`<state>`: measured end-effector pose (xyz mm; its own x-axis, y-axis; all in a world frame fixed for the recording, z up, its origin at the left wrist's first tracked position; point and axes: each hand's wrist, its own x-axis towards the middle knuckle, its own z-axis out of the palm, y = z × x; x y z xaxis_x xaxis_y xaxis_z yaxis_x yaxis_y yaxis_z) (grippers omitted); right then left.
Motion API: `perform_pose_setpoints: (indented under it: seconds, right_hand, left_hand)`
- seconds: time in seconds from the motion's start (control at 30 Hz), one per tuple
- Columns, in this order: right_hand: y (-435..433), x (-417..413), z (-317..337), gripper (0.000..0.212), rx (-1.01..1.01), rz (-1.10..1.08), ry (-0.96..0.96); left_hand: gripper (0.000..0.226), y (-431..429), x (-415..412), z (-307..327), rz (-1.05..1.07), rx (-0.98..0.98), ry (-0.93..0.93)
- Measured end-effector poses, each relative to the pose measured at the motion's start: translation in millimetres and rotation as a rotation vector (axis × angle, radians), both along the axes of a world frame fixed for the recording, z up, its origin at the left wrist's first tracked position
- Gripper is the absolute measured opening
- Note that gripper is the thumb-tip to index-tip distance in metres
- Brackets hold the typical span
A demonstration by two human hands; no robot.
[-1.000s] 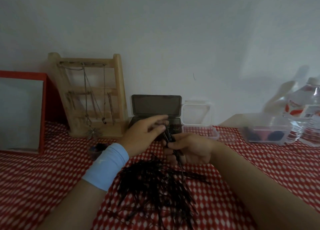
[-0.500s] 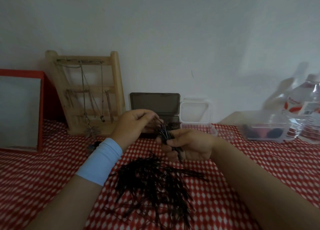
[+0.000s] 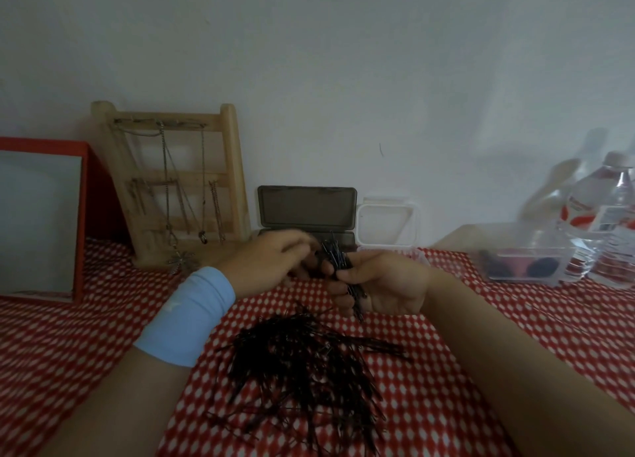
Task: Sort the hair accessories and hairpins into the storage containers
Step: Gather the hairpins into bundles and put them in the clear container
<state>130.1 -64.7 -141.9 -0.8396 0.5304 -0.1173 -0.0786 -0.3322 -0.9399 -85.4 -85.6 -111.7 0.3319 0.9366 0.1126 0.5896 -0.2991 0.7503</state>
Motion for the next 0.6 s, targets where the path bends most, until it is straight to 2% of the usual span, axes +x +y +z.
perform_pose_setpoints:
  seconds: [0.07, 0.1, 0.27, 0.33, 0.43, 0.6]
  right_hand:
    - [0, 0, 0, 0.012, -0.012, -0.001, 0.0]
    - [0, 0, 0, 0.013, -0.019, -0.003, 0.005]
    - [0, -4, -3, 0.018, 0.038, -0.089, 0.04]
    - [0, -4, -2, 0.02, 0.054, -0.097, 0.04]
    - [1, -3, 0, 0.025, 0.039, -0.062, 0.042]
    - [0, -4, -3, 0.017, 0.028, -0.082, 0.052]
  left_hand:
    - [0.033, -1, 7, -1, -0.014, 0.058, -0.229]
    - [0.038, -2, 10, -2, -0.061, 0.081, -0.239]
    - [0.044, 3, 15, -17, -0.109, 0.103, -0.022]
    - [0.046, 2, 17, -17, -0.103, 0.147, -0.057]
    - [0.041, -3, 21, -12, -0.082, 0.226, -0.214]
    - [0.037, -5, 22, -12, -0.142, 0.206, -0.039]
